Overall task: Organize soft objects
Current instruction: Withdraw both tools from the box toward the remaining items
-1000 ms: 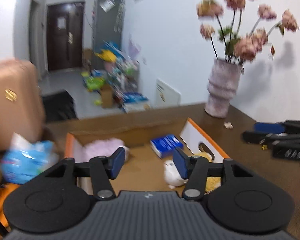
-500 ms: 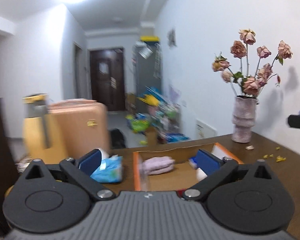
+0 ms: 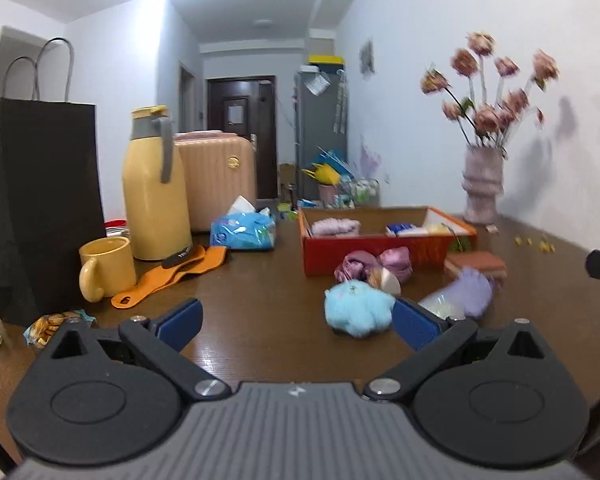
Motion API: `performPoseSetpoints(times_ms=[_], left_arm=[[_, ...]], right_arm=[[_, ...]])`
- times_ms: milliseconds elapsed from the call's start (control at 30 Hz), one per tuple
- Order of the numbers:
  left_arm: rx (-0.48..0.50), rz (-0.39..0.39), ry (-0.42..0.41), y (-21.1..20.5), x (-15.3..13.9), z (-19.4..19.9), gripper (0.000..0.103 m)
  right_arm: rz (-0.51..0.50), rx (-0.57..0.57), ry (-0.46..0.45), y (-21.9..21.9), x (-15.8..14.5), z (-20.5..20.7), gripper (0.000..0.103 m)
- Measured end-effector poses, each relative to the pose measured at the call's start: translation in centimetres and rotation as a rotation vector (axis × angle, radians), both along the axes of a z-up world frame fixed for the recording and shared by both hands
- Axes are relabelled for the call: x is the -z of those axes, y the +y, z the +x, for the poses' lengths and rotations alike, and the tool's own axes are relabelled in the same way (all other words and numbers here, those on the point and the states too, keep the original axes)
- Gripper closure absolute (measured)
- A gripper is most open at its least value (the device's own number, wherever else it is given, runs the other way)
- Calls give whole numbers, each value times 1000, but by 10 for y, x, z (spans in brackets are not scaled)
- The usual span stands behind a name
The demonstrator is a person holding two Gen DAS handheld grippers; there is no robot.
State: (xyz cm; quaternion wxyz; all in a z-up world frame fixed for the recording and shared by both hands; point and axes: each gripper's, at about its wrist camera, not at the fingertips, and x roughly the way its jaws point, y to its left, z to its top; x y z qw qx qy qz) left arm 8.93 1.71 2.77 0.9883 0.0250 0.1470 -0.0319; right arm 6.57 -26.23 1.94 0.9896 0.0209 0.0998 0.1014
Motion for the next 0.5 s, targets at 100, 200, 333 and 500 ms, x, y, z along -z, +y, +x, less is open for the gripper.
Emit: performPoseSetpoints(times_ms=[100,200,333,500], left_arm=[[6,19,-11,-3,1,2,0],[28,19,1,-8,3,10,0],[35,24,43,-13,13,25,0],[51,37,95,-23,25,60,0]], right_arm=[[-30,14,10,6,6,-1,11],[-21,19,20,5,8,6,11],[-9,30,58,0,15,23,11],[11,39,118,-8,26,56,13]])
